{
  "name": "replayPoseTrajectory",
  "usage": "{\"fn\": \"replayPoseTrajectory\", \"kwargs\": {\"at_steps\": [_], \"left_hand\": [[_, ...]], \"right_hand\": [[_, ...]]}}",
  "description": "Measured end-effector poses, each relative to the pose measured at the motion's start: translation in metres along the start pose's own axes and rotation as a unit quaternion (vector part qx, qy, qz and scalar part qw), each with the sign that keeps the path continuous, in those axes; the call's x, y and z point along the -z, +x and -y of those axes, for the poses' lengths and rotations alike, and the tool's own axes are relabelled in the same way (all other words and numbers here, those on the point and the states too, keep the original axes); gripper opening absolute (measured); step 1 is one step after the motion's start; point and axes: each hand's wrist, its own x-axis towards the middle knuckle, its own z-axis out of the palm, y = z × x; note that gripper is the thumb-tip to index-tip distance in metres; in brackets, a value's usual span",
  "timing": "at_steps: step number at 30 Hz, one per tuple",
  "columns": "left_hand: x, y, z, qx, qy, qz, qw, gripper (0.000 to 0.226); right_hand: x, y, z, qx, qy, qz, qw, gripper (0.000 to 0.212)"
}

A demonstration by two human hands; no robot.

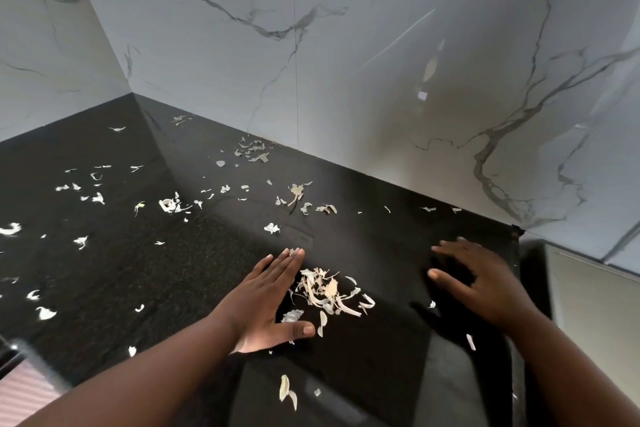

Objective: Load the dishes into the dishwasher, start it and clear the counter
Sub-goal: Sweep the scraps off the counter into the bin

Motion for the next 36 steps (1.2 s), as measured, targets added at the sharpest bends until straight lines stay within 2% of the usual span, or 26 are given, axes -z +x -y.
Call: {"fn": "replayPoseTrajectory", "kwargs": {"at_steps": [2,4,7,9,14,19,22,24,26,27,30,32,36], "left_hand": [[0.000,0.000,0.000,0.001,-0.001,0.002,1.000,0.113],[0.000,0.000,-0.001,0.002,0.000,0.003,1.000,0.113],[0.003,-0.001,-0.002,0.006,-0.003,0.006,1.000,0.113],[0.005,-0.001,-0.003,0.006,-0.006,0.010,1.000,0.113],[0.006,0.000,-0.003,0.004,-0.021,0.009,1.000,0.115],[0.008,-0.001,-0.004,0.003,-0.040,0.001,0.999,0.111],[0.008,-0.002,-0.003,0.016,-0.059,-0.012,0.998,0.102],[0.009,-0.003,-0.002,0.013,-0.066,-0.011,0.998,0.101],[0.008,-0.003,-0.002,0.008,-0.073,-0.010,0.997,0.101],[0.008,-0.003,-0.002,0.006,-0.076,-0.012,0.997,0.101],[0.007,-0.004,-0.001,0.011,-0.082,-0.014,0.997,0.101],[0.007,-0.003,-0.001,0.014,-0.087,-0.016,0.996,0.103],[0.006,0.002,0.004,0.010,-0.111,-0.009,0.994,0.112]], "right_hand": [[0.002,-0.015,-0.024,-0.045,-0.045,0.062,0.996,0.084],[-0.007,-0.025,-0.027,-0.050,-0.083,0.114,0.989,0.106],[-0.021,-0.026,-0.005,-0.034,-0.128,0.139,0.981,0.119],[-0.034,-0.027,0.022,0.006,-0.140,0.165,0.976,0.125],[-0.089,-0.041,0.114,0.099,-0.104,0.165,0.976,0.127],[-0.119,-0.030,0.166,0.134,0.023,0.144,0.980,0.109],[-0.104,-0.011,0.149,0.114,0.158,0.124,0.973,0.101],[-0.084,0.008,0.119,0.083,0.182,0.060,0.978,0.084],[-0.059,0.036,0.079,0.028,0.148,-0.012,0.988,0.072],[-0.044,0.051,0.059,0.005,0.107,-0.033,0.994,0.072],[-0.009,0.083,0.005,-0.031,-0.017,0.003,0.999,0.079],[0.000,0.093,-0.020,-0.043,-0.016,0.030,0.998,0.079],[-0.011,0.110,-0.047,-0.041,0.003,0.003,0.999,0.082]]}}
